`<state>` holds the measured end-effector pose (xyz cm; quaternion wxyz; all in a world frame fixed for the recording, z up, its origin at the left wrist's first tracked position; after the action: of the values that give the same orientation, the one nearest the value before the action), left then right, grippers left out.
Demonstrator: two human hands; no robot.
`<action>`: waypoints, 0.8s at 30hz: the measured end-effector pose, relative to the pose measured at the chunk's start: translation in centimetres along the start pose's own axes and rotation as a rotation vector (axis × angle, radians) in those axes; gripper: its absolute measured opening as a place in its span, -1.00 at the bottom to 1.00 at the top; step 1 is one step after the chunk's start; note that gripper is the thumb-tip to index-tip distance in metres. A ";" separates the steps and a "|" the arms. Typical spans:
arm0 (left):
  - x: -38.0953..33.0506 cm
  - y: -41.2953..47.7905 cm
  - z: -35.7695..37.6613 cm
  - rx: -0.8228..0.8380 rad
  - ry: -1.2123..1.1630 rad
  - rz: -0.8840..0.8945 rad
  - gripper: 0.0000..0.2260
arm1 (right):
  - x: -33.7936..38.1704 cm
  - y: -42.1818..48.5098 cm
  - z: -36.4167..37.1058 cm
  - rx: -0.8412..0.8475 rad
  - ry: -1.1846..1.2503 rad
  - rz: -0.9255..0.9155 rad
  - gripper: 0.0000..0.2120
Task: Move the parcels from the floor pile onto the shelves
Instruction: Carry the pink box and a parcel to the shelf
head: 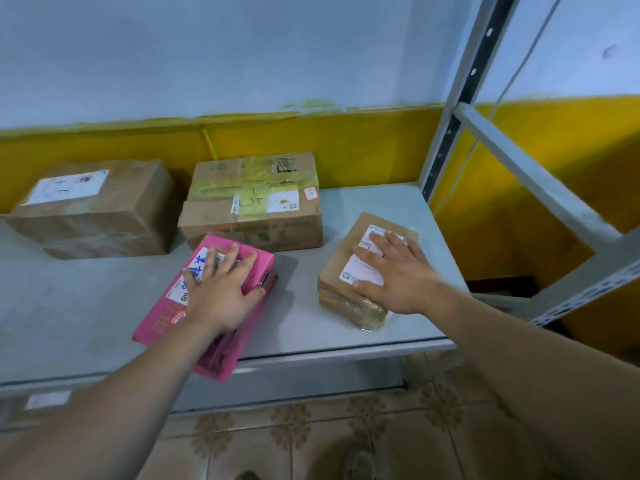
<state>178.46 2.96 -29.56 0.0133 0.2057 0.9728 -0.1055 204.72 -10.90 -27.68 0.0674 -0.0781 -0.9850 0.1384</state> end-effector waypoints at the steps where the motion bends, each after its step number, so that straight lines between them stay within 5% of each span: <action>1: 0.0 0.0 0.1 -0.001 -0.001 -0.002 -0.39 | -0.5 0.7 0.0 -0.036 0.033 0.068 -0.31; 7: 0.2 0.2 0.2 0.020 -0.012 -0.010 -0.39 | -1.4 4.6 -0.8 -0.125 0.182 0.342 -0.30; 13: 0.5 0.4 0.6 0.013 -0.032 -0.009 -0.29 | -1.7 3.5 -0.4 -0.201 -0.013 0.048 -0.05; 17: 0.5 0.3 0.8 -0.007 -0.029 0.003 -0.31 | -3.0 5.4 -0.7 -0.187 -0.007 0.204 -0.22; 24: 0.6 0.3 0.8 -0.015 -0.040 -0.006 -0.27 | -3.0 10.9 -2.4 -0.176 0.076 0.370 -0.22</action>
<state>177.99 3.33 -30.41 0.0341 0.2003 0.9738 -0.1025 209.53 -0.48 -28.82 0.0706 -0.2685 -0.9589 0.0590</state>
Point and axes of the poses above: each hand's wrist, its own y-axis towards the middle knuckle, its own z-axis out of the palm, x = y × z, the point moved 5 cm from there along y, towards the middle knuckle, and after that the axes turned 6 degrees about -z, right-handed, at the moved point
